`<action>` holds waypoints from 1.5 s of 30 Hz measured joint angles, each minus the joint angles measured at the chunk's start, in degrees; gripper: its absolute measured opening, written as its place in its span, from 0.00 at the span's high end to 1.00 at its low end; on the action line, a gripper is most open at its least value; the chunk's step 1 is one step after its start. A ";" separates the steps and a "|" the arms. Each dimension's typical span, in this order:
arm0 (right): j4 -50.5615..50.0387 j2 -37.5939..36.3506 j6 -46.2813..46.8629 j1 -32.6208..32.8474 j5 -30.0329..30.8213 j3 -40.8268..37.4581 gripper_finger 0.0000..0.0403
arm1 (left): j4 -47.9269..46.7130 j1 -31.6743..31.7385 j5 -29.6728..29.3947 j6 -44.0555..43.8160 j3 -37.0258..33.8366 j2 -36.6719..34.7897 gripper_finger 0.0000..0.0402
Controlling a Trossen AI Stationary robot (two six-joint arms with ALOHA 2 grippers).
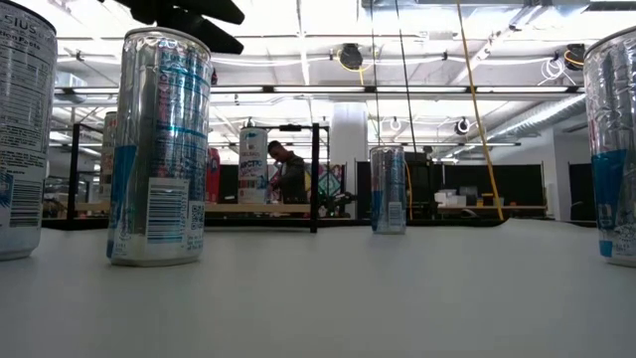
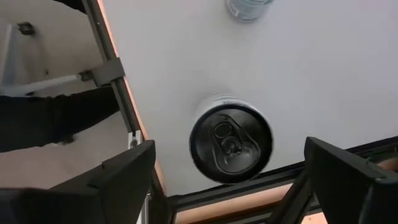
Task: Place canned beverage on shelf
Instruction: Put the right white-blue soda can on the shelf aligned with the other white-blue soda can
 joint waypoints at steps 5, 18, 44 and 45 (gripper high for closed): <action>-0.19 2.22 -0.20 0.27 0.00 -0.02 0.14 | 1.22 0.00 -0.31 -0.06 0.00 0.85 0.35; 0.92 6.41 -0.44 0.25 0.07 -5.50 0.16 | 3.04 -0.04 -0.58 1.54 0.00 1.03 0.35; 8.43 6.30 -2.91 -3.26 -0.19 -6.89 0.43 | 8.14 -0.04 -0.01 2.91 0.00 5.37 0.35; 8.58 6.30 -2.95 -3.33 -0.17 -6.20 0.44 | 9.61 -0.04 0.79 2.93 0.00 6.27 0.35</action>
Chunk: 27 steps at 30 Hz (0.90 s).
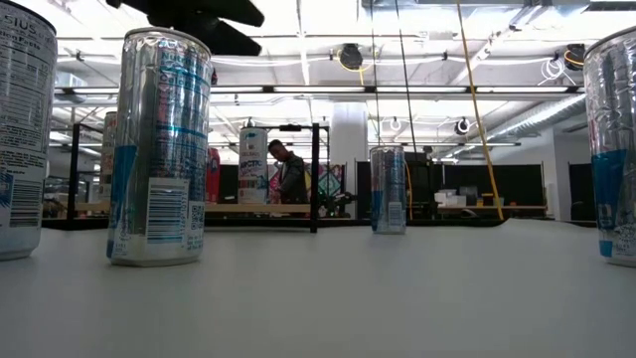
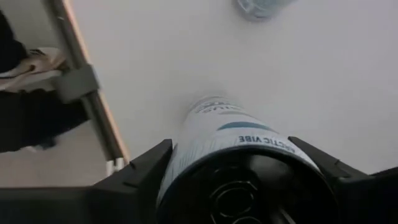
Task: Place canned beverage on shelf
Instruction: Put the right white-blue soda can on the shelf aligned with the other white-blue soda can
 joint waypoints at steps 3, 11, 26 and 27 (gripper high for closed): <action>0.70 0.00 -0.15 -0.21 0.04 2.58 0.45 | 4.42 0.00 1.83 0.40 0.00 2.77 0.35; 5.72 -0.02 -7.85 -0.31 8.50 10.79 0.45 | 19.34 -0.92 3.54 2.39 -0.02 9.07 0.35; 10.36 0.08 -32.03 -2.71 36.58 16.14 0.45 | 30.91 -7.96 2.98 6.55 -0.01 11.46 0.35; 10.37 0.11 -34.05 -3.15 37.94 16.13 0.45 | 31.59 -8.45 2.95 7.39 -0.02 11.46 0.35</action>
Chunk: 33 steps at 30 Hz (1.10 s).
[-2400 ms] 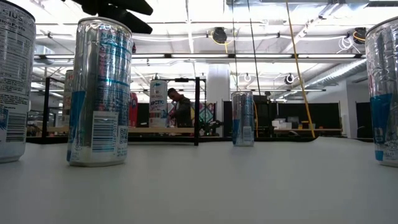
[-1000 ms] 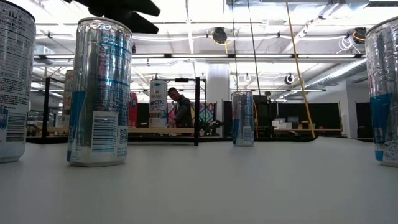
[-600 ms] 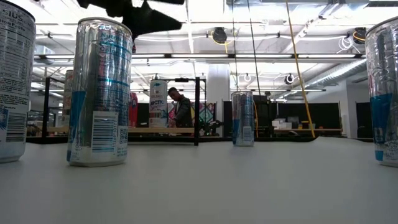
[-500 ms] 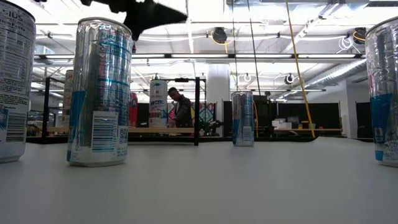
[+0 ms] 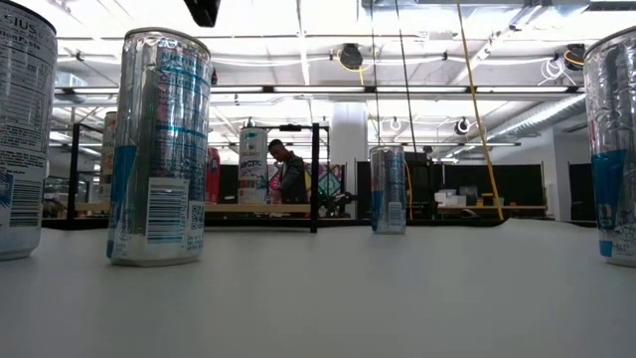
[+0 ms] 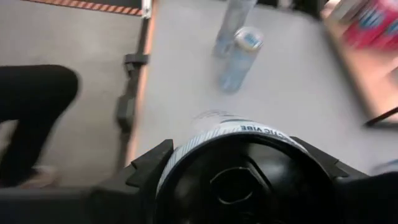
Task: Place canned beverage on shelf
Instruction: Put the right white-blue soda can on the shelf aligned with the other white-blue soda can
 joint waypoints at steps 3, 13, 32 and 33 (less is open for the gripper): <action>1.03 0.02 -6.38 -1.31 3.87 -0.01 0.45 | 0.89 -1.50 0.02 2.23 0.02 0.00 0.35; 10.54 0.02 -30.21 -7.22 7.18 -0.01 0.45 | 2.36 -3.11 0.12 8.79 0.02 0.00 0.33; 17.38 0.07 -47.51 -18.21 -1.75 -0.05 0.47 | 7.25 -1.17 -2.89 18.04 0.02 2.82 0.12; 17.55 0.07 -48.40 -18.67 -2.27 -0.05 0.47 | 8.87 -0.95 -2.97 18.18 0.02 3.67 0.12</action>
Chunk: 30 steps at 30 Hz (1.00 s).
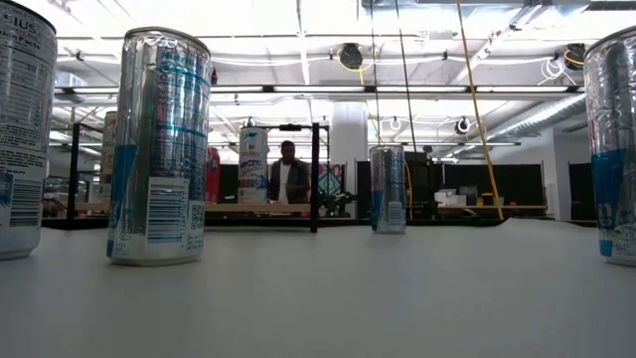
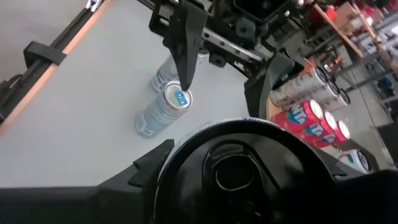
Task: Place canned beverage on shelf
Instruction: Put the right white-blue soda can on the shelf aligned with the other white-blue soda can
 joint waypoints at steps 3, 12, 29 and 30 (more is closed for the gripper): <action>0.58 0.00 -1.48 -1.42 -1.60 -0.01 0.47 | 4.29 0.64 -0.46 1.31 0.00 2.43 0.12; 1.23 0.00 -1.80 -5.29 -7.35 -0.02 0.47 | 7.19 1.56 -4.58 6.14 0.00 4.71 0.11; 7.53 0.02 -7.17 -7.95 -8.88 -0.09 0.47 | 0.17 4.69 -3.03 1.42 0.07 4.77 0.19; 7.75 0.02 -7.35 -8.00 -9.12 -0.09 0.47 | 0.28 4.68 -2.98 1.40 0.07 4.77 0.21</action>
